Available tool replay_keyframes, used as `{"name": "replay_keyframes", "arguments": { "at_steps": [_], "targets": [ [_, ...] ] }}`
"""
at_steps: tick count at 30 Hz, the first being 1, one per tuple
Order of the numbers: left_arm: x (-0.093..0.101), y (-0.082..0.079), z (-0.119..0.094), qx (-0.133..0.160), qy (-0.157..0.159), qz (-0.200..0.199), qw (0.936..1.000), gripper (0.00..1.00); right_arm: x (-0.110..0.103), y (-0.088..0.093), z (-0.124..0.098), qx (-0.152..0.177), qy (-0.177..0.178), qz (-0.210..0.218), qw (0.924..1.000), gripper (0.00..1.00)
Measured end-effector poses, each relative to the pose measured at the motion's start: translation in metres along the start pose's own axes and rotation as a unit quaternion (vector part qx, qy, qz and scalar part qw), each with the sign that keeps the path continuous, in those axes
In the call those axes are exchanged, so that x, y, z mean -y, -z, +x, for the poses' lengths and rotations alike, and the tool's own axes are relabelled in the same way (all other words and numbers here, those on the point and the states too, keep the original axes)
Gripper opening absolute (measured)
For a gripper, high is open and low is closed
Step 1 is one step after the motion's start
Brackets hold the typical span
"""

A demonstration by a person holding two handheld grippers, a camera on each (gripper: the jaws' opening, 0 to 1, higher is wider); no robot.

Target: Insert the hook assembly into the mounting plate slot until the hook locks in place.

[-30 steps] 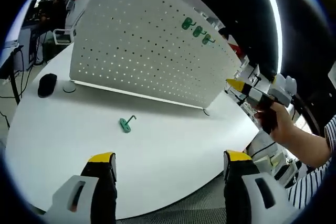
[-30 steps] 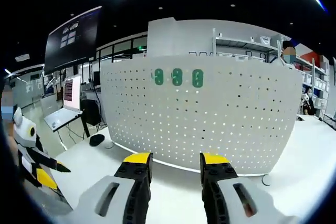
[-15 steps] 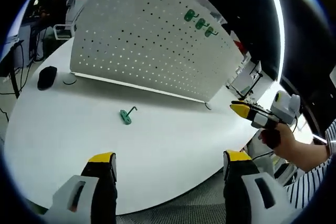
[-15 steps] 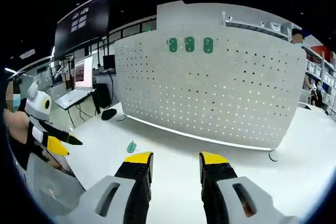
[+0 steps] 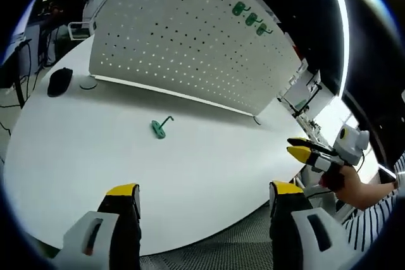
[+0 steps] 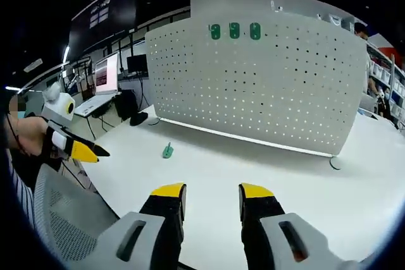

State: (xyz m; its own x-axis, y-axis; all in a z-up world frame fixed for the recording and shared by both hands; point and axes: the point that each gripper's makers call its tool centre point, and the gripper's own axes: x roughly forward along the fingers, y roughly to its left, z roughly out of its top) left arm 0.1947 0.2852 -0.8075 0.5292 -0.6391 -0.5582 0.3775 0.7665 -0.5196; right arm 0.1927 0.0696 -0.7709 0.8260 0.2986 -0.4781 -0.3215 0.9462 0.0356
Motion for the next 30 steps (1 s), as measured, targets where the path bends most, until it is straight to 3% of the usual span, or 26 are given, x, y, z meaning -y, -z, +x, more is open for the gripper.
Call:
{"name": "replay_keyframes", "arguments": {
  "at_steps": [8,16,24,30],
  "targets": [
    [-0.011,-0.004,0.011,-0.017,-0.001,0.011,0.9998,0.85,0.003,0.007,0.005,-0.011,0.005,0.001,0.9999,0.30],
    [-0.039,-0.017,0.030,-0.044,0.000,0.045,0.9980,0.82,0.009,0.011,0.009,-0.018,0.013,0.008,0.9997,0.29],
    [-0.047,-0.029,0.070,-0.086,0.042,0.117,0.9885,0.78,0.022,0.019,0.012,-0.030,0.026,0.027,0.9988,0.28],
    [-0.058,-0.037,0.096,-0.112,0.046,0.149,0.9814,0.73,0.026,0.029,0.016,-0.042,0.032,0.033,0.9980,0.27]
  ]
}}
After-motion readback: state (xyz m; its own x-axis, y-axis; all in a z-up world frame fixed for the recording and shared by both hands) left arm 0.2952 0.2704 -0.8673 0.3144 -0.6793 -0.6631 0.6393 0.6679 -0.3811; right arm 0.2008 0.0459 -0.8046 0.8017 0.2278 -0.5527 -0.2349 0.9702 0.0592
